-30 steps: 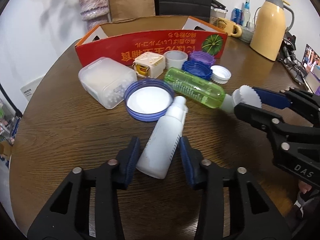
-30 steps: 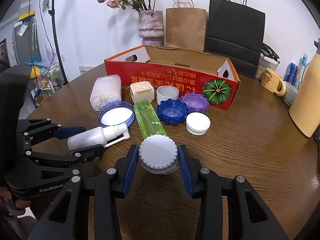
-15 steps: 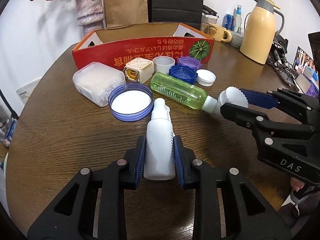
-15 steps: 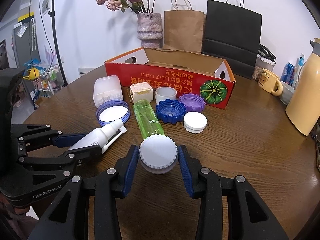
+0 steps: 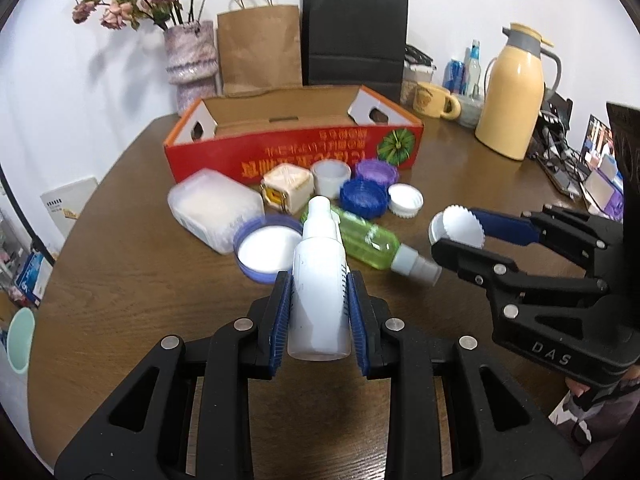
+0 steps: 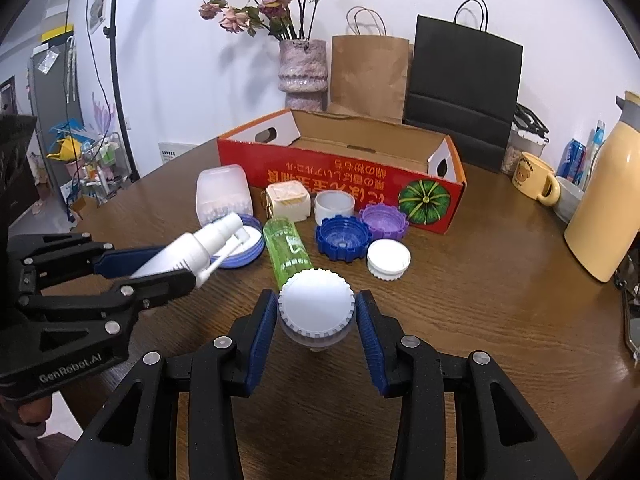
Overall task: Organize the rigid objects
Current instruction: 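Carry the spray bottle and the cap with both grippers over the cardboard box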
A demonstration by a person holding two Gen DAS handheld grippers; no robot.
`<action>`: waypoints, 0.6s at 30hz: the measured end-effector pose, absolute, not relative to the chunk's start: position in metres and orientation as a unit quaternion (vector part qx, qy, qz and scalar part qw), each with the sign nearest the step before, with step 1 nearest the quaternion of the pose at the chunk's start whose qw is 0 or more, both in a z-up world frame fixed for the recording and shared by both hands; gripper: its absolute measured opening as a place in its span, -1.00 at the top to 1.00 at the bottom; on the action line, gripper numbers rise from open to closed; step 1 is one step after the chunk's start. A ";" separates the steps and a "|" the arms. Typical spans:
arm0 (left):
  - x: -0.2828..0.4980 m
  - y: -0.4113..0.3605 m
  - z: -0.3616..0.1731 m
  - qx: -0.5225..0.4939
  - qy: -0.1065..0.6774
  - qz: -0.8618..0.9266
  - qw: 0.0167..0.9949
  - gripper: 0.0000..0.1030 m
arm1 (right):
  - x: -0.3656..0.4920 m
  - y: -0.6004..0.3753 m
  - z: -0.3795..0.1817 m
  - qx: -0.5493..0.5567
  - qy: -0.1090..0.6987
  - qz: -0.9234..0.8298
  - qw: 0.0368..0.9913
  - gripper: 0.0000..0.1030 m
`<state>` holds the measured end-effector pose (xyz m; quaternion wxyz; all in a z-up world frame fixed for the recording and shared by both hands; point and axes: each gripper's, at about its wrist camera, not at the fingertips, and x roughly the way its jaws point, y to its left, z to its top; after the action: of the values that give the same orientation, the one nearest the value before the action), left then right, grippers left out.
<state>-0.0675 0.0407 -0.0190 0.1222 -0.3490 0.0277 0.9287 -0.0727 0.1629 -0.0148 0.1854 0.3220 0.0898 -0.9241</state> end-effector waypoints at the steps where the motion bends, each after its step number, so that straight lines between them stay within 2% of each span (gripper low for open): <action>1: -0.069 0.040 -0.016 -0.345 0.026 0.931 0.121 0.53 | -0.073 0.163 -0.013 0.320 0.090 -0.925 0.185 0.13; 18: -0.106 0.026 0.035 -0.282 0.004 0.955 0.093 0.53 | -0.113 0.150 0.026 0.280 0.078 -0.941 0.174 0.13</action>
<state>-0.1059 0.0259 0.0350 0.0928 -0.2818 0.0039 0.9550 -0.1129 0.1502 0.0261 0.1735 0.2803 0.0780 -0.9409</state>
